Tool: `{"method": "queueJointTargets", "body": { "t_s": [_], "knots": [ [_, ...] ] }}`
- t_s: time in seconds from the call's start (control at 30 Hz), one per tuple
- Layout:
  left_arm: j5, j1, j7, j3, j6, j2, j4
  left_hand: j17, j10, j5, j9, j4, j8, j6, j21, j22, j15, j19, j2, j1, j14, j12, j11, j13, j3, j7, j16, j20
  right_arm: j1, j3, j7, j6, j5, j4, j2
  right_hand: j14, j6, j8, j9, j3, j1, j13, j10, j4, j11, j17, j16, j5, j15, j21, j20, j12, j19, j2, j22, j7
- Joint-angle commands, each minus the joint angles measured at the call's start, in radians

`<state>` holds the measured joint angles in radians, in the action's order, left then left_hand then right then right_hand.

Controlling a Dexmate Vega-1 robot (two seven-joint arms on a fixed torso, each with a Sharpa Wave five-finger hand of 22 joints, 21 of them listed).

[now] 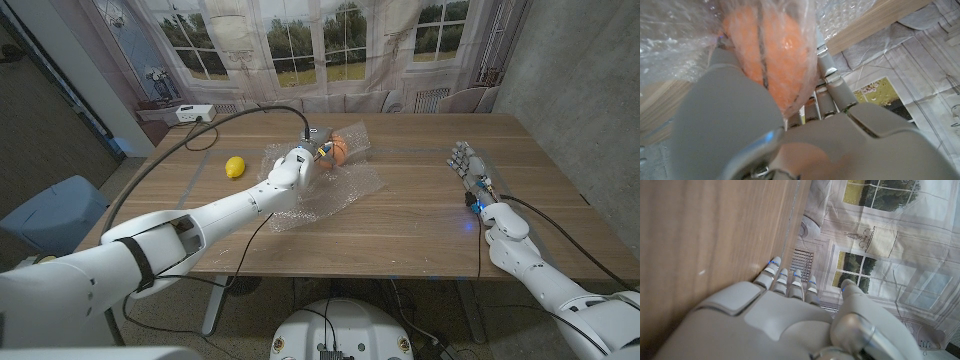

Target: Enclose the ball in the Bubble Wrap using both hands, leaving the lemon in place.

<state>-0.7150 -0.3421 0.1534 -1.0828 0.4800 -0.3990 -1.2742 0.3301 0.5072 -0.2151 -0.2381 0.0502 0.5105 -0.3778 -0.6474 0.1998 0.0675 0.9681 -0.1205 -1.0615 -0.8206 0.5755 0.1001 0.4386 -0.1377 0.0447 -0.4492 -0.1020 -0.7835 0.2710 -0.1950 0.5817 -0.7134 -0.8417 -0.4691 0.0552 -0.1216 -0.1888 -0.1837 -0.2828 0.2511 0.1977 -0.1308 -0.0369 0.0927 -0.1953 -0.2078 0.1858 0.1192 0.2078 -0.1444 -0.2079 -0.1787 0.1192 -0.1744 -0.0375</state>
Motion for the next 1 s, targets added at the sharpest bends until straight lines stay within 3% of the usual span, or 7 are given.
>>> {"method": "queueJointTargets", "body": {
  "t_s": [0.03,0.4,0.7,1.0],
  "knots": [
    [0.022,-0.046,0.246,0.088,-0.067,-0.003,-0.062,0.003,0.462,-0.002,-0.003,0.113,0.008,-0.566,-0.010,0.001,-0.298,-0.004,0.263,-0.254,-0.372,0.008,-0.252,0.015,-0.124,-0.034,0.002,-0.011,0.005,0.000,-0.025,0.001,-0.010,0.006,0.001,0.007,-0.011,-0.003,-0.002,-0.008,0.000,0.002,-0.009,-0.002,-0.002,-0.002,0.003,0.010,0.002,-0.004,-0.004,0.004,0.000,-0.001,-0.006,-0.002],
    [0.050,-0.061,0.515,0.144,-0.206,0.039,-0.012,0.011,0.464,-0.001,-0.003,0.111,0.009,-0.566,-0.022,0.001,-0.299,-0.002,0.259,-0.253,-0.380,0.008,-0.256,0.026,-0.128,-0.031,0.004,-0.018,-0.006,-0.006,-0.058,-0.004,-0.031,-0.011,-0.003,0.009,-0.011,-0.003,-0.001,-0.012,0.007,0.002,-0.010,0.005,-0.001,0.000,0.004,0.010,0.002,-0.004,-0.004,0.004,-0.001,-0.002,-0.006,-0.002],
    [0.068,-0.053,0.661,0.158,-0.324,0.069,0.045,0.016,0.465,0.000,-0.003,0.110,0.010,-0.565,-0.032,0.002,-0.298,-0.002,0.256,-0.252,-0.381,0.008,-0.256,0.036,-0.133,-0.030,0.010,-0.021,-0.021,-0.009,-0.103,-0.033,-0.056,-0.039,-0.014,0.011,-0.011,-0.003,-0.001,-0.012,0.010,0.002,-0.012,0.010,-0.002,0.001,0.004,0.010,0.004,-0.003,-0.004,0.004,-0.003,-0.007,-0.006,-0.001],
    [0.118,-0.041,0.782,0.178,-0.517,0.099,0.092,0.020,0.465,0.001,-0.003,0.108,0.011,-0.565,-0.041,0.001,-0.298,-0.002,0.254,-0.250,-0.384,0.006,-0.260,0.044,-0.136,-0.029,0.015,-0.023,-0.023,-0.002,-0.154,-0.080,-0.070,-0.067,-0.033,0.026,-0.014,-0.004,-0.001,-0.010,0.013,0.002,-0.022,0.017,0.004,0.002,-0.001,0.008,0.007,0.000,-0.002,0.000,-0.010,-0.016,-0.006,0.001]
  ]
}}
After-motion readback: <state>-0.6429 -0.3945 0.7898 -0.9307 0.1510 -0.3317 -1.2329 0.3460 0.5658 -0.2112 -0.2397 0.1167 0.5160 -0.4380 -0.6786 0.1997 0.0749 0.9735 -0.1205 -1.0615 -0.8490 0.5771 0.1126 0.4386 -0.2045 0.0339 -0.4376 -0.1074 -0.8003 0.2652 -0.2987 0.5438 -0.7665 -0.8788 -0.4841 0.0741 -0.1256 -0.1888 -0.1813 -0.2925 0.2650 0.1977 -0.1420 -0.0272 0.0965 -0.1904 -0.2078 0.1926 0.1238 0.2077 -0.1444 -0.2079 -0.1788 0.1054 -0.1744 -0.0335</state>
